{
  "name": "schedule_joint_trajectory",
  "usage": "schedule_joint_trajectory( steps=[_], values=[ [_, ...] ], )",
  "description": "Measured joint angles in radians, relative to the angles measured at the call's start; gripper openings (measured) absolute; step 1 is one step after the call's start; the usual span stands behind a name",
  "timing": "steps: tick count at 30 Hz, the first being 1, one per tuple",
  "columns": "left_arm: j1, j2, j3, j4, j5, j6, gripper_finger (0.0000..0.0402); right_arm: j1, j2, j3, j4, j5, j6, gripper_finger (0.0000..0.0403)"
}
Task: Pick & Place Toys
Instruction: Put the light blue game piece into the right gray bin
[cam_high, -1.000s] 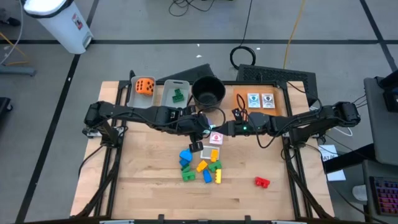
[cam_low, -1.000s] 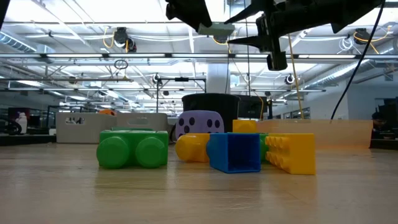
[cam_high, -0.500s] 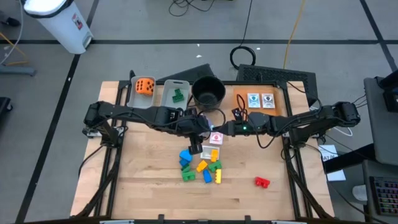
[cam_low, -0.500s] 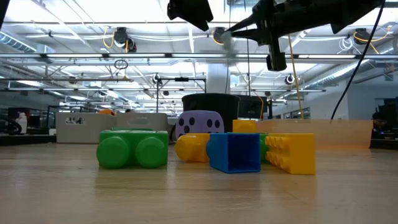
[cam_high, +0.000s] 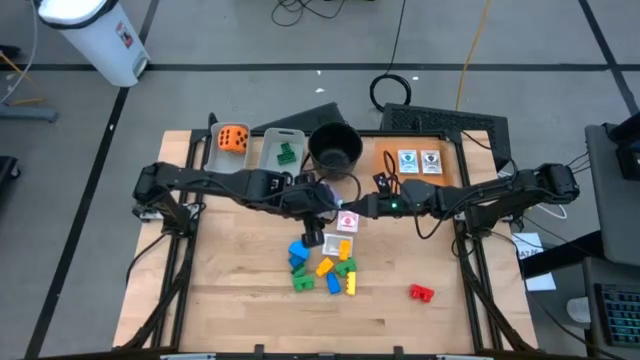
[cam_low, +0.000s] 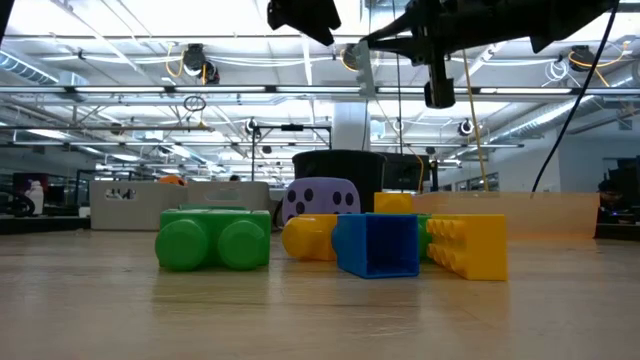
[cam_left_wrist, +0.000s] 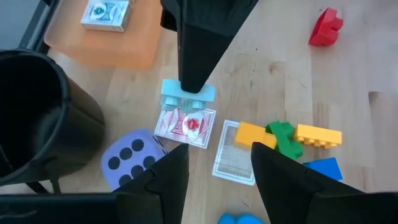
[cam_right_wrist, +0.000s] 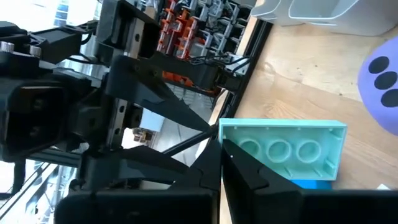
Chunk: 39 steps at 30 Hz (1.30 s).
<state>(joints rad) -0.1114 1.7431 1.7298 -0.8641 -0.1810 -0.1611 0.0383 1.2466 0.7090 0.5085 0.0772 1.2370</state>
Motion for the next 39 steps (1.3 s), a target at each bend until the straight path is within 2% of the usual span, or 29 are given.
schedule_joint_trajectory(
  steps=[3,7,12,20,23,30,39],
  values=[
    [0.004,-0.025,0.000,-0.004,0.000,-0.014,0.0181,0.000,0.000,0.000,0.013,-0.004,-0.004,0.0001],
    [0.024,-0.061,0.000,-0.014,0.010,-0.106,0.0182,0.000,0.000,0.000,0.069,-0.034,-0.025,0.0000],
    [0.071,-0.101,0.000,-0.015,0.093,-0.202,0.0182,0.001,0.000,0.000,0.167,-0.056,-0.033,0.0000],
    [0.062,-0.095,0.000,0.090,0.142,-0.031,0.0182,0.001,-0.001,0.000,0.313,-0.056,0.010,0.0000],
    [0.047,-0.093,0.000,0.149,0.113,0.040,0.0182,0.001,-0.001,0.000,0.348,-0.056,0.021,0.0000],
    [0.024,-0.094,0.000,0.214,-0.045,0.142,0.0182,0.001,-0.001,0.000,0.363,-0.056,0.042,0.0000],
    [0.026,-0.094,0.000,0.227,-0.058,0.165,0.0182,0.001,-0.001,0.000,0.409,-0.056,0.042,0.0000]
  ],
)
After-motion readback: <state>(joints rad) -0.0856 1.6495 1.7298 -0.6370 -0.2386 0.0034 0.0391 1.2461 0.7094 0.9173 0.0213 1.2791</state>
